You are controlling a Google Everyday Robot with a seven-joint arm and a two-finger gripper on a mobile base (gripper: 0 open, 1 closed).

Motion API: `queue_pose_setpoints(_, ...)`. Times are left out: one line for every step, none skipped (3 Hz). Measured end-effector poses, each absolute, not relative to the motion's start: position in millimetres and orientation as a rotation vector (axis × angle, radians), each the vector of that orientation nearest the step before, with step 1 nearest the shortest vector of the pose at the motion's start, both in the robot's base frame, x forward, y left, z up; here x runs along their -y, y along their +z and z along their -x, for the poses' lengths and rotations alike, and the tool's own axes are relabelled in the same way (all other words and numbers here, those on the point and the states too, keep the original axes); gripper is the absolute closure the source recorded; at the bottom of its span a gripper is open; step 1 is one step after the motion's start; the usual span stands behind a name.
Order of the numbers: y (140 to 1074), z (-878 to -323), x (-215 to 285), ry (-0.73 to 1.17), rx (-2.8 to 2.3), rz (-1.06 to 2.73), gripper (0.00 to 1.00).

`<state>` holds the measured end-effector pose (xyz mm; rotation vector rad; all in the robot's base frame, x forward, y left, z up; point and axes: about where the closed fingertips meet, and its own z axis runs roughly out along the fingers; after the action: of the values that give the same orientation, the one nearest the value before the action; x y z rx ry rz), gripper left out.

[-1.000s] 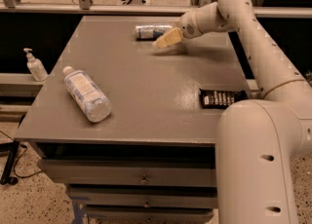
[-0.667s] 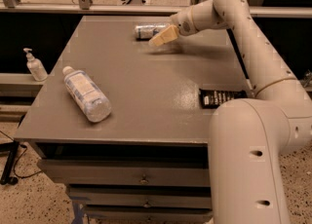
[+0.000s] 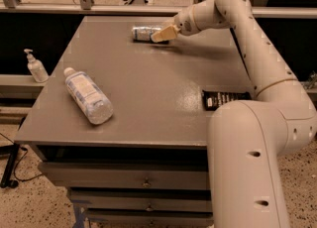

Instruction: Pick redbull can

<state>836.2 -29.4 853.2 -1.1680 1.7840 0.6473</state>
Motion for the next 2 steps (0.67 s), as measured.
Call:
queue_pose_setpoints(854.9,-825.6,29.4,0.684,-1.798,1.17,0.65)
queue_pose_setpoints(860.4,-800.4,22.2,0.76,-1.804,1.202,0.88)
